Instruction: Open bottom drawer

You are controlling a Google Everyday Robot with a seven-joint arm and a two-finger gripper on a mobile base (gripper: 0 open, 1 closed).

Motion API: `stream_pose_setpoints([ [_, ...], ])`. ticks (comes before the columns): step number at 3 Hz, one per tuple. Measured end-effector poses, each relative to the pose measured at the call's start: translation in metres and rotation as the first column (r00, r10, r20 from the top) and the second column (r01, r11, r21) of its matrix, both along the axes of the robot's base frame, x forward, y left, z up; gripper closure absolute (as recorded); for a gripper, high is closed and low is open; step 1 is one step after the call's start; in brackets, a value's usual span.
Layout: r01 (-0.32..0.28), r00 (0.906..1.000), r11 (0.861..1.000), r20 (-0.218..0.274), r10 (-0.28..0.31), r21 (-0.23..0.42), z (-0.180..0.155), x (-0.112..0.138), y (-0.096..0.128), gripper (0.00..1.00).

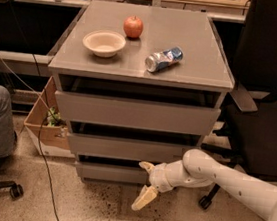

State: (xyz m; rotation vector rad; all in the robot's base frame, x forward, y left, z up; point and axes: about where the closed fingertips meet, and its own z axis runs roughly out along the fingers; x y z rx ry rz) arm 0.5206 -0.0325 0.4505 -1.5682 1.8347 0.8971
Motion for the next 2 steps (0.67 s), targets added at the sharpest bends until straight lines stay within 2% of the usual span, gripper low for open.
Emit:
stream_pose_setpoints([
  [1, 0.003, 0.9994, 1.0, -0.035, -0.002, 0.023, -0.0499, -0.001, 0.0104, 0.0],
  [2, 0.013, 0.9992, 1.0, -0.038, -0.012, 0.021, -0.0542, 0.0004, 0.0103, 0.0],
])
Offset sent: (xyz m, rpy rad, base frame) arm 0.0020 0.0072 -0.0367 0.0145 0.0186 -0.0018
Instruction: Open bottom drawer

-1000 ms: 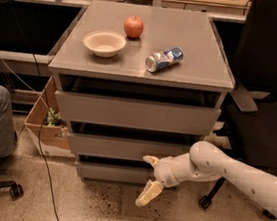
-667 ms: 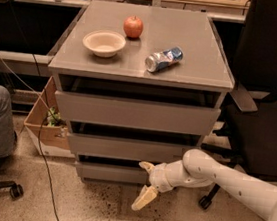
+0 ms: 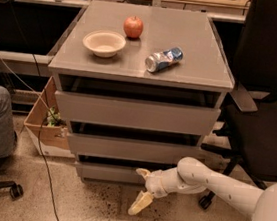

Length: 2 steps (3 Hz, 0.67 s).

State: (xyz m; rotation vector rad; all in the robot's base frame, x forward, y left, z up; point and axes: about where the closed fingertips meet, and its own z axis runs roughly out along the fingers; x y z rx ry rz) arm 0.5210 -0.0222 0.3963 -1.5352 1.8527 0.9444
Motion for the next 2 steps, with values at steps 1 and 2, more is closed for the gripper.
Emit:
stream_pose_setpoints([
  [1, 0.023, 0.9997, 1.0, -0.007, -0.023, -0.004, -0.01, 0.003, -0.001, 0.0],
  [2, 0.12, 0.9926, 0.993, -0.016, -0.12, -0.016, -0.052, 0.022, -0.018, 0.0],
])
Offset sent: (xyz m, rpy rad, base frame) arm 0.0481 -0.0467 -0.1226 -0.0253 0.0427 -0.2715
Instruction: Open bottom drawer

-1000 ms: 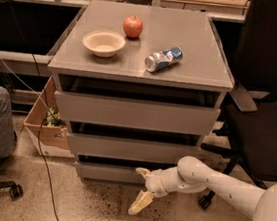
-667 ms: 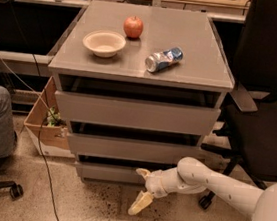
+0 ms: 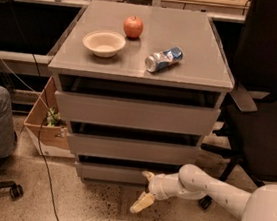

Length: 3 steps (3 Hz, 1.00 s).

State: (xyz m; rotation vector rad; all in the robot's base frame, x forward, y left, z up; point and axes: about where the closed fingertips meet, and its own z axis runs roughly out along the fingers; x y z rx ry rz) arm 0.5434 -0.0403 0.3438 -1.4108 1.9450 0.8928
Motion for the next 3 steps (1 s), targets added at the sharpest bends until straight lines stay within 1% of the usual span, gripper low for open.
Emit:
stream_pose_setpoints([
  [1, 0.09, 0.996, 0.995, 0.005, -0.09, -0.045, -0.05, 0.012, -0.019, 0.0],
  [2, 0.164, 0.9864, 0.984, 0.022, -0.163, -0.074, -0.088, 0.027, -0.036, 0.0],
  [3, 0.23, 0.9719, 0.97, 0.067, -0.225, -0.079, -0.102, 0.053, -0.053, 0.0],
])
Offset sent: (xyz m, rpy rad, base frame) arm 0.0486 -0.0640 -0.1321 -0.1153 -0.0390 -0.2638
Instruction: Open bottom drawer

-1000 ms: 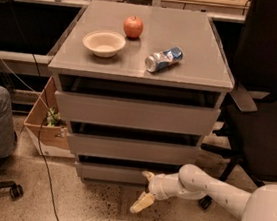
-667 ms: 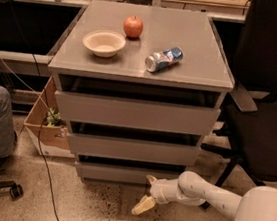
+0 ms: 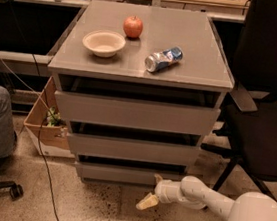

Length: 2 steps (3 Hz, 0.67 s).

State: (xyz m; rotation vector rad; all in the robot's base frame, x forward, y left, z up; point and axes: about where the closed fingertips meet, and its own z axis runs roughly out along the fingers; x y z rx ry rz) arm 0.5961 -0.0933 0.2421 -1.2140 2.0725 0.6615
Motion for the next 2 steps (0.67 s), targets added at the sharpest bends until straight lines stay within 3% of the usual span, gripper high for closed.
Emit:
stream_pose_setpoints([
  [1, 0.035, 0.9978, 0.999, 0.057, -0.034, -0.017, 0.003, 0.031, -0.011, 0.0],
  [2, 0.064, 0.9947, 0.997, 0.084, -0.06, -0.044, -0.009, 0.055, -0.02, 0.0],
])
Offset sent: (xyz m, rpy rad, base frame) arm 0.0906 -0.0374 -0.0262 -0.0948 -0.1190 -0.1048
